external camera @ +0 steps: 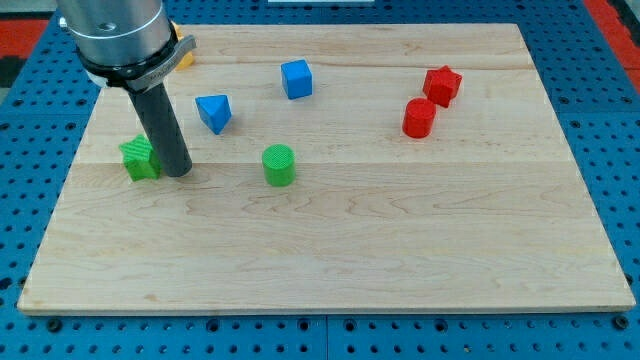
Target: Push the green circle towards the center
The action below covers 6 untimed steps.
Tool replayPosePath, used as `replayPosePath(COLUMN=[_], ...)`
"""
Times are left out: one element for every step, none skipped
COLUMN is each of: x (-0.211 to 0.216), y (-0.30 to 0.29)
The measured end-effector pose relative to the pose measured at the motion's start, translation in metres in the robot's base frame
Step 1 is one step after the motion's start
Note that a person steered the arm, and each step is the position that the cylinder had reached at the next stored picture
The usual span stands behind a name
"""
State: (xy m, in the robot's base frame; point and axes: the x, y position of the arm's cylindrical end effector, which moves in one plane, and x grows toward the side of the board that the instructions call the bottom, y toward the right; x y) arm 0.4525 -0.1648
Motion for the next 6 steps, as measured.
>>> replayPosePath(x=[0.000,0.006,0.009,0.019,0.021,0.029], y=[0.002,0.042,0.093,0.134,0.166,0.168])
